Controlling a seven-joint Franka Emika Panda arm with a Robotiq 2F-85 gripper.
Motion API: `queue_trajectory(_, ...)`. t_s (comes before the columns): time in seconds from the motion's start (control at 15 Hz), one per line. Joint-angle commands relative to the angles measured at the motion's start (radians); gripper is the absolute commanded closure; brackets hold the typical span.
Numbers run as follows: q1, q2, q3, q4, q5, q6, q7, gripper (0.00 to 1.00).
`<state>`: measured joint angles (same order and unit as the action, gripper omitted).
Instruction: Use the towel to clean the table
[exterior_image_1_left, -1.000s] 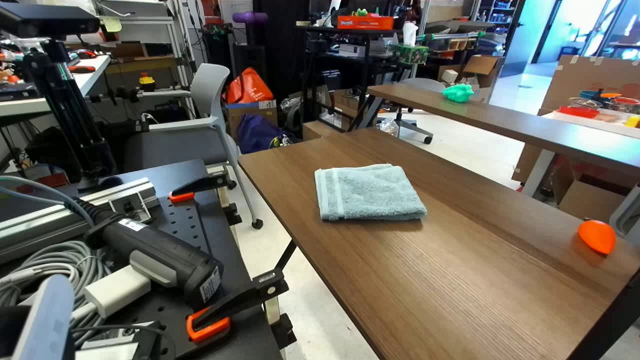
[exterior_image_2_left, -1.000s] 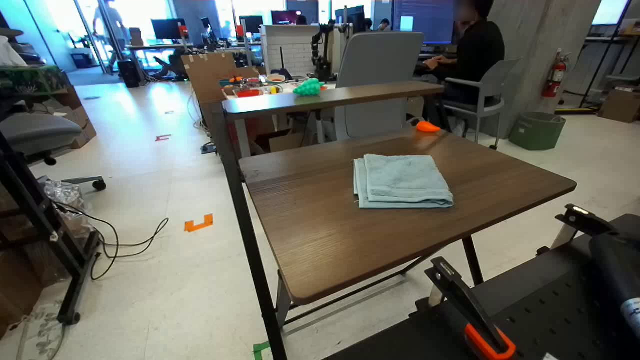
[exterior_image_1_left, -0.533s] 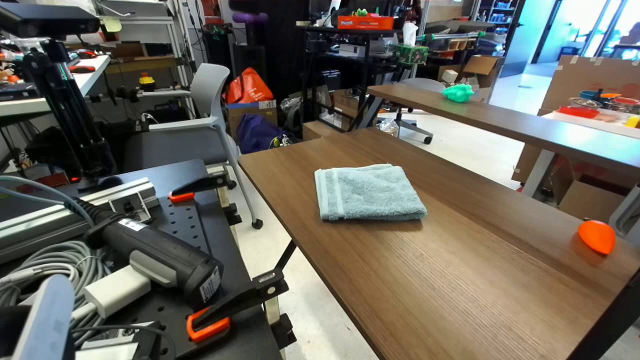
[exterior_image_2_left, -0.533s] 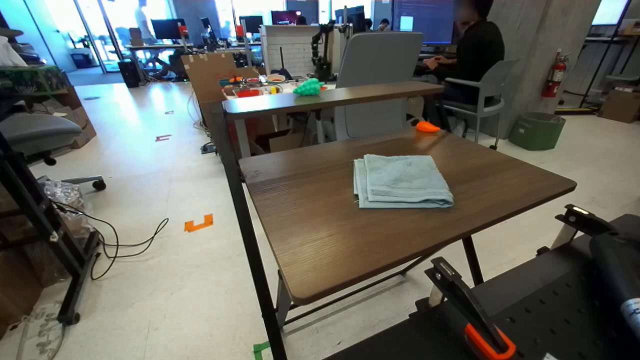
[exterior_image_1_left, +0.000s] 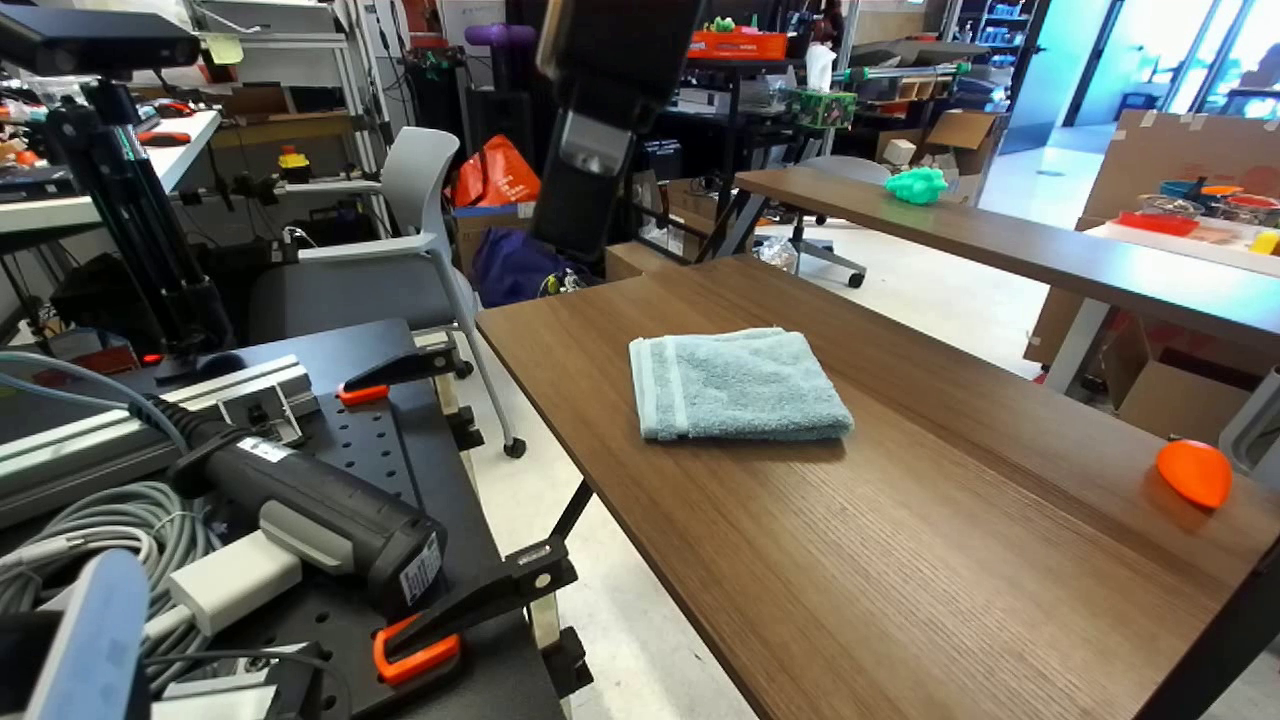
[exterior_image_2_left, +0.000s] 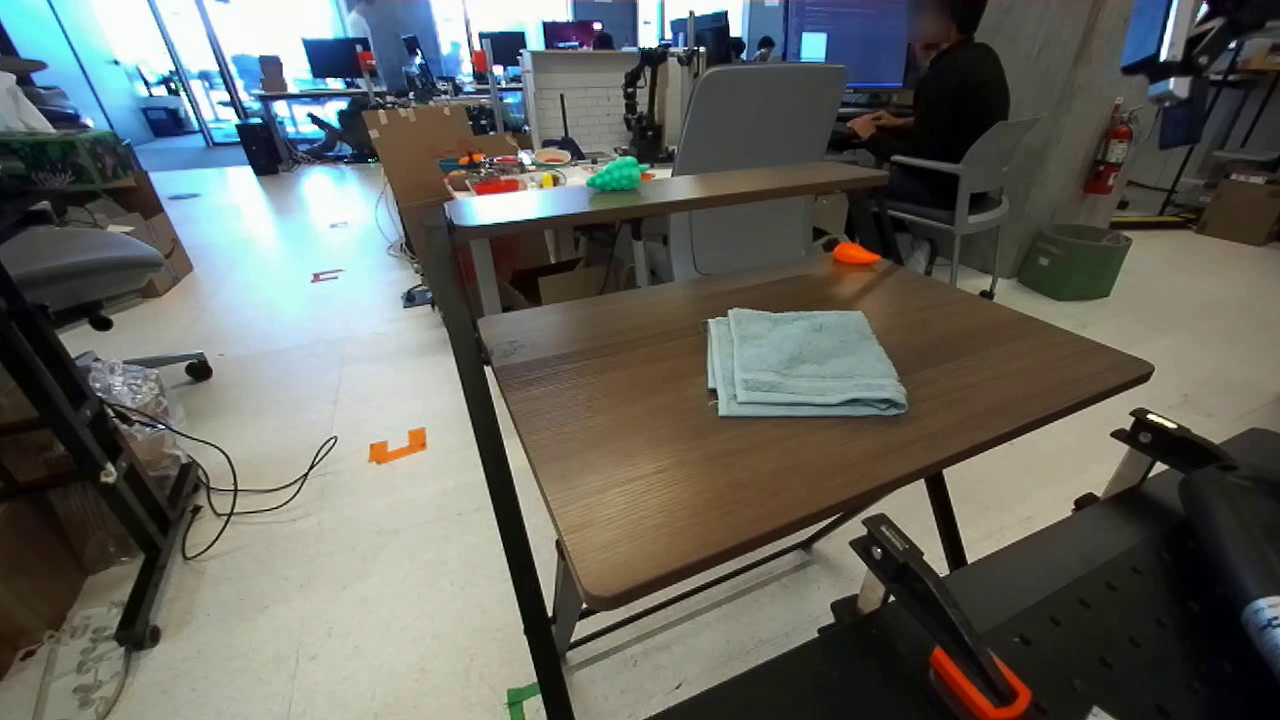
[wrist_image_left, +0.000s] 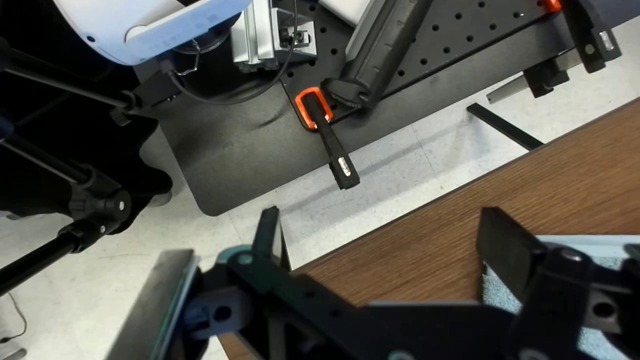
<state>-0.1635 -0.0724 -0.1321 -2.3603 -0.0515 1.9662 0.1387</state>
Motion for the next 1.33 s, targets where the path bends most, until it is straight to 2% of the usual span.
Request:
queue_trajectory(0.0,0.006,0.006,-0.004,0.0,0.017,0.019,0.007,0.0)
queue_trajectory(0.27,0.04,0.111,0.035,0.034,0.068,0.132,0.176,0.0)
queue_trajectory(0.6,0.139,0.329,0.088,0.137,0.096,0.329,0.464,0.0)
queue_trajectory(0.87,0.206,0.511,0.059,0.294,0.08,0.341,0.669,0.0)
queue_trajectory(1.0,0.214,0.562,0.045,0.36,0.085,0.305,0.719,0.0)
queue_trajectory(1.07,0.213,0.505,0.057,0.277,0.086,0.341,0.674,0.0)
queue_trajectory(1.27,0.215,0.537,0.053,0.297,0.087,0.341,0.678,0.0)
